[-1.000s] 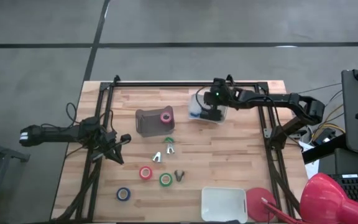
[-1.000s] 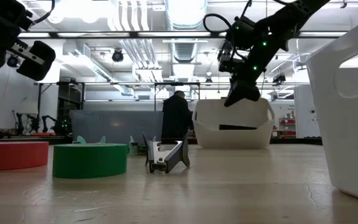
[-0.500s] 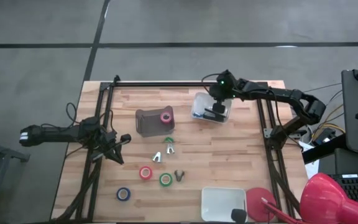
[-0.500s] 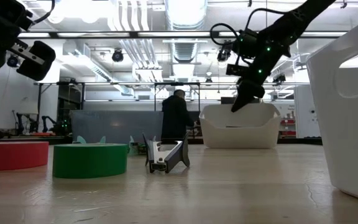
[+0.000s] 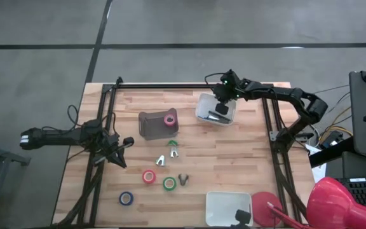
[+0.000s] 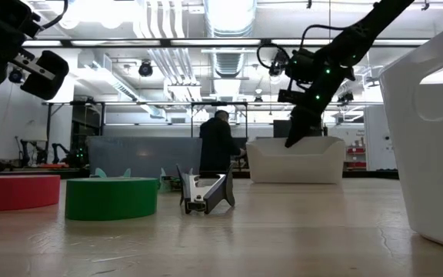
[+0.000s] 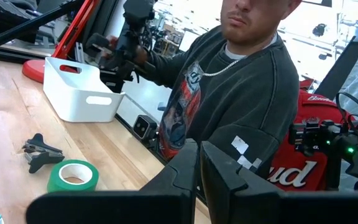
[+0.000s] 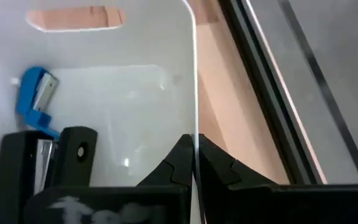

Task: Pick and place Stapler, Stapler remover, tape
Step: Adjust the top white bin on the table, then put the green stapler into the top white bin

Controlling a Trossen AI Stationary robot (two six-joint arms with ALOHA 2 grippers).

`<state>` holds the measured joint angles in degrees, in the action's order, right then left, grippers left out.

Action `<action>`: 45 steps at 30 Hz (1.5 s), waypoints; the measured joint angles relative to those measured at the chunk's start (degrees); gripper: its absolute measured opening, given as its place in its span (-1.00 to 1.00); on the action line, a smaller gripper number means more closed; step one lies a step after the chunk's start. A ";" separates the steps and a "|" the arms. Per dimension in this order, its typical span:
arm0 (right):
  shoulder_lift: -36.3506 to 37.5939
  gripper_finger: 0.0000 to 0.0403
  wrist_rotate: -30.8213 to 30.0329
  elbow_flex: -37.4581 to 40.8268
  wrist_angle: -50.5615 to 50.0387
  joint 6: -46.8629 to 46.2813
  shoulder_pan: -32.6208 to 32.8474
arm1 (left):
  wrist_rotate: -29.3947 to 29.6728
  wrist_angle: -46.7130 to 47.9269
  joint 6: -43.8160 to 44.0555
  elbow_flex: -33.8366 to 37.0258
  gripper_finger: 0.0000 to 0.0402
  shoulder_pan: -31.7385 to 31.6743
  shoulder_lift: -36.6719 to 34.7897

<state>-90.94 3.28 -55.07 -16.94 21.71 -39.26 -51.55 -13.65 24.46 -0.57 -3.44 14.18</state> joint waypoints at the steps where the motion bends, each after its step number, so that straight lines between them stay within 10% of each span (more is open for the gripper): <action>1: 0.01 -0.95 -0.01 -0.25 -0.04 -0.42 0.02 | 0.00 0.00 0.00 0.00 -0.88 0.00 0.00; 21: 4.17 -0.06 0.42 -4.06 -0.25 -4.41 1.90 | 0.00 0.02 -0.02 0.01 -0.88 0.00 -0.01; 36: 15.60 -0.01 6.38 -1.26 -6.67 -20.17 14.18 | 0.00 0.00 -0.01 0.00 -0.88 0.00 -0.01; 45: 16.62 -0.01 5.95 3.96 6.54 -30.71 24.48 | 0.00 0.01 0.00 -0.01 -0.88 0.00 0.01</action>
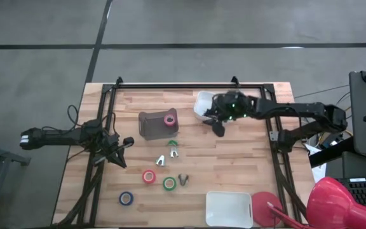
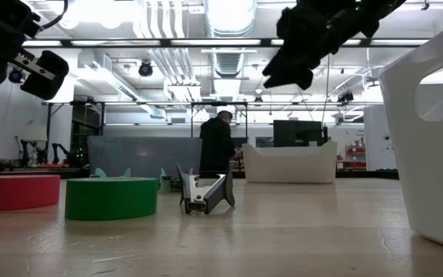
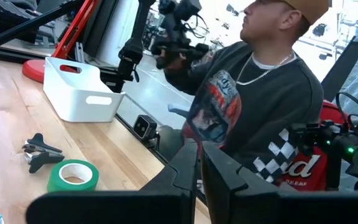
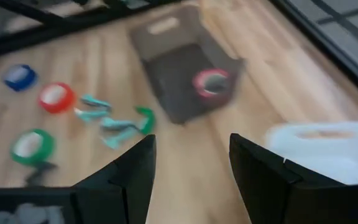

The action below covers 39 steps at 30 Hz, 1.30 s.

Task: Pick and place Stapler, Stapler remover, tape
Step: Put the green stapler into the top white bin

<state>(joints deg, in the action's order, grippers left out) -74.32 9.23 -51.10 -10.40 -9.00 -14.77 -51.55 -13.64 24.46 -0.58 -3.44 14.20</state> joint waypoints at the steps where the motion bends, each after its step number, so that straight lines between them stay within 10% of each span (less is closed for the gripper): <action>1: -0.51 -0.01 -0.03 0.58 1.95 -0.91 1.24 | 0.00 -0.01 -0.01 0.02 -0.88 0.00 0.00; 18: -14.64 -0.01 0.29 0.52 29.58 -10.08 12.63 | 0.00 0.01 0.00 0.01 -0.88 0.00 0.00; 39: -12.75 -0.02 4.18 -0.77 5.57 -21.38 24.30 | 0.00 0.06 -0.02 0.02 -0.88 0.00 0.07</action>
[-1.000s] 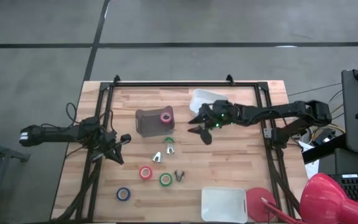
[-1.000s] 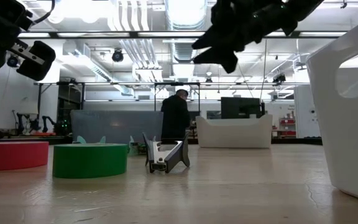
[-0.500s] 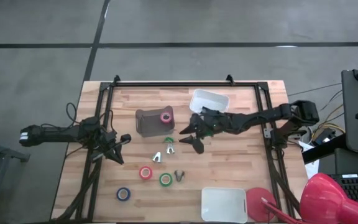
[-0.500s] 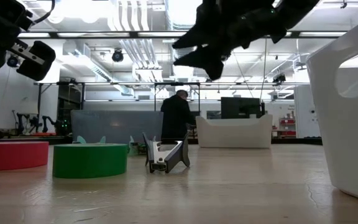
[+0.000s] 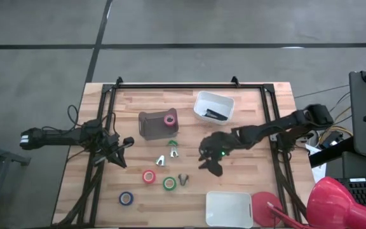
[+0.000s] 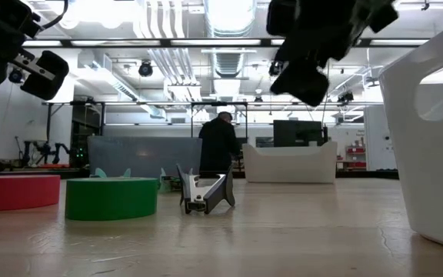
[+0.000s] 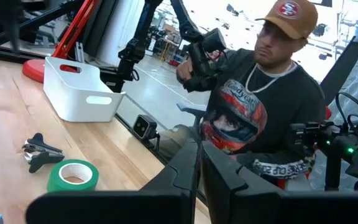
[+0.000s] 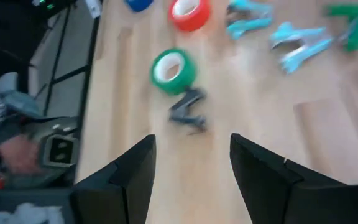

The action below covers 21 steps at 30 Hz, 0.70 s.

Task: Pick and place Stapler, Stapler remover, tape
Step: Put the green stapler into the top white bin

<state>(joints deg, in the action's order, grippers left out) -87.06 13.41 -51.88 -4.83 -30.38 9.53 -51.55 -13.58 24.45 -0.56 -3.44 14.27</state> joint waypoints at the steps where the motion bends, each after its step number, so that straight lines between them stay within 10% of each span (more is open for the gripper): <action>1: 0.29 -0.02 -0.02 0.00 -0.12 -1.08 1.00 | 0.00 0.05 0.02 -0.02 -0.88 0.00 0.02; 21: 0.30 -0.09 -6.28 -2.38 -0.19 -15.92 8.11 | 0.00 0.45 0.02 0.00 -0.88 0.00 0.08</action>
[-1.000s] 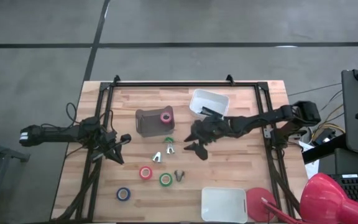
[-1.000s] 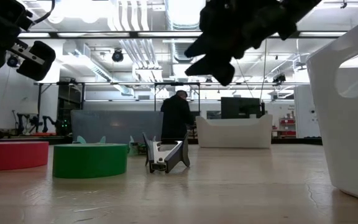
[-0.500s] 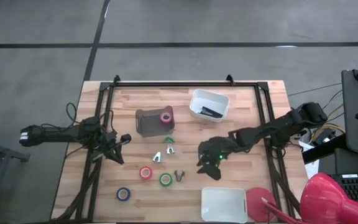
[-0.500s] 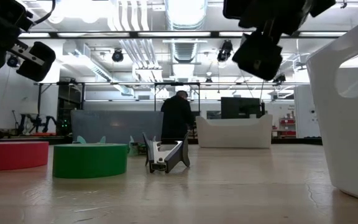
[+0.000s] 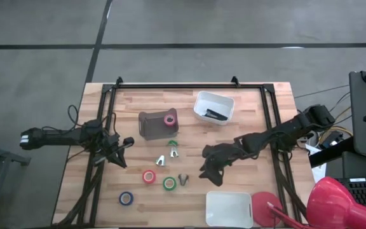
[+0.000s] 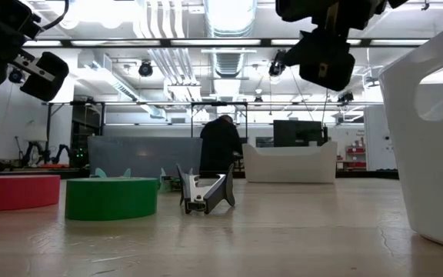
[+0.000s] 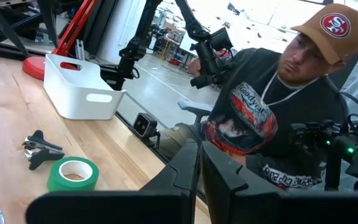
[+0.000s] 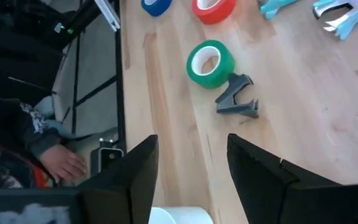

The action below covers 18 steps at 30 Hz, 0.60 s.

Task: Pick and place Stapler, Stapler remover, tape
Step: Put the green stapler into the top white bin

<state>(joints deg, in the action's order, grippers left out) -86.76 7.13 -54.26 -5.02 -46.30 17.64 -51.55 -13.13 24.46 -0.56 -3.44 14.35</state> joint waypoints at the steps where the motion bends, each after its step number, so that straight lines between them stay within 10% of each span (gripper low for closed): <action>1: -0.02 -0.10 0.01 0.00 -0.06 0.14 -0.01 | 0.00 -0.03 0.00 -0.02 -0.88 0.00 0.00; 18: -0.03 -0.09 -11.75 -1.81 -2.21 12.57 -4.06 | 0.00 -0.04 0.00 -0.02 -0.88 0.00 0.00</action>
<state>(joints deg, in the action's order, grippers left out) -86.79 -4.62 -56.07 -7.23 -33.73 13.58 -51.55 -13.17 24.46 -0.58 -3.44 14.35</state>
